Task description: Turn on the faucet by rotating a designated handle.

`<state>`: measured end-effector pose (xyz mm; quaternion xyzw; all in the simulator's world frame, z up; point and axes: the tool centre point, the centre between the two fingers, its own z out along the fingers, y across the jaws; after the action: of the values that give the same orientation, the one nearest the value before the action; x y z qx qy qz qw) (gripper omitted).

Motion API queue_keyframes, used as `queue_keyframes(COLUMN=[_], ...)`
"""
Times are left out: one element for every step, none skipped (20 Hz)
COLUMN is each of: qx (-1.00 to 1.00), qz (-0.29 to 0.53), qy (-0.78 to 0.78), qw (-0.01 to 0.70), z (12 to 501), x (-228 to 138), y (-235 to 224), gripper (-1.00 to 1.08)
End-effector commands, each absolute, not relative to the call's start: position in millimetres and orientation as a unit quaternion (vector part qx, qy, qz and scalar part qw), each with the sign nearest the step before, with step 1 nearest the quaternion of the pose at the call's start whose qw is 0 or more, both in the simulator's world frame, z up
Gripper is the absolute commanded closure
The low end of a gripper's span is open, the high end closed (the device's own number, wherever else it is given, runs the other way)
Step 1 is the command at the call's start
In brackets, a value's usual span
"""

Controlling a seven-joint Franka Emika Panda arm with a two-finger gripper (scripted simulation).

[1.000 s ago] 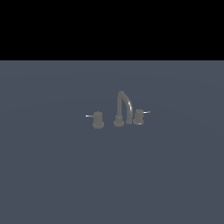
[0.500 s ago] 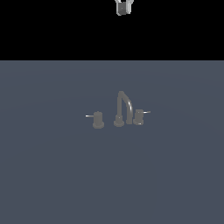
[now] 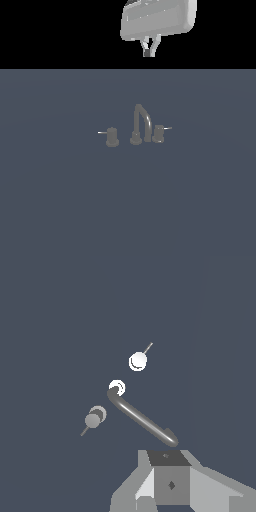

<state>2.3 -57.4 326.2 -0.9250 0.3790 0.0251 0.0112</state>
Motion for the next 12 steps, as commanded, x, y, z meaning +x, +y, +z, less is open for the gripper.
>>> queue_keyframes(qx=[-0.913,-0.908,-0.902,-0.897,-0.892,-0.886,-0.88,-0.874,-0.868,-0.862,-0.856,-0.85], qz=[0.023,0.022,0.021,0.02,0.019,0.018,0.017,0.016,0.016,0.015,0.014,0.013], qy=[0.408,0.419,0.43,0.441,0.452,0.463,0.474,0.485,0.495,0.506,0.516,0.527], qw=[0.01,0.009,0.009,0.008,0.008,0.007,0.007,0.006,0.006,0.005,0.005,0.004], z=[306.0,297.6,289.1,280.4,271.6,262.6,253.4,244.1,234.6,225.0,215.2,205.3], x=[18.5,24.5,30.3,36.0,41.4,46.7,51.8,56.7,61.4,65.9,70.2,74.2], y=[-66.0,-69.5,-72.9,-76.5,-80.0,-83.5,-87.1,-90.7,-94.3,-97.9,-101.6,-105.2], gripper=[1.08,1.08,1.08,1.08,1.08,1.08,1.08,1.08,1.08,1.08,1.08,1.08])
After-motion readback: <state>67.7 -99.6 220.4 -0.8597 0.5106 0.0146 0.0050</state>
